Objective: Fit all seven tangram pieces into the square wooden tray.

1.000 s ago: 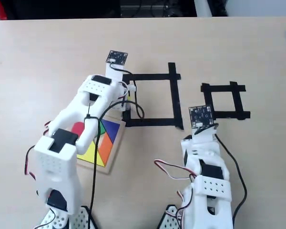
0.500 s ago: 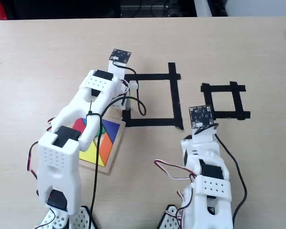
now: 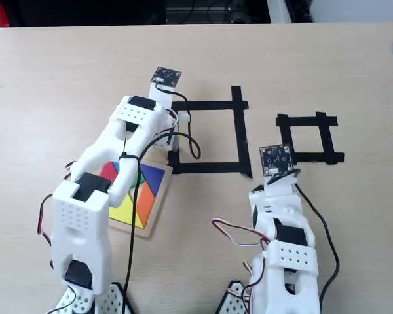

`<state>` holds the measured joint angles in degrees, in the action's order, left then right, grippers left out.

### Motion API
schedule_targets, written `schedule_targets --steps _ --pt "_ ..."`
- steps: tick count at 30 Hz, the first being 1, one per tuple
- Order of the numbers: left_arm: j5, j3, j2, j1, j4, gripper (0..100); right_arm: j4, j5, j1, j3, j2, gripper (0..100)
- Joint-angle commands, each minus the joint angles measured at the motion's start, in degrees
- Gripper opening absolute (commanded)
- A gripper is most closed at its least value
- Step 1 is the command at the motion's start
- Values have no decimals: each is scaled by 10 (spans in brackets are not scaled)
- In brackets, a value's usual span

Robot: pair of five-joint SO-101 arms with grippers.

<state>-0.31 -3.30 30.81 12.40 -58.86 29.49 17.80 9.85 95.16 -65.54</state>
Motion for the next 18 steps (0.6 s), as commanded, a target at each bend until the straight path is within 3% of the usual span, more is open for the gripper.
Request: schedule_targets --steps 1,4,18 --pt "-5 -20 -2 0 -4 152 -7 -2 -6 -5 -7 12" --pt "-5 -20 -1 0 -4 102 -7 -2 -6 -5 -7 12" --pt "-6 -18 -4 4 -6 84 -7 -2 -6 -5 -7 12"
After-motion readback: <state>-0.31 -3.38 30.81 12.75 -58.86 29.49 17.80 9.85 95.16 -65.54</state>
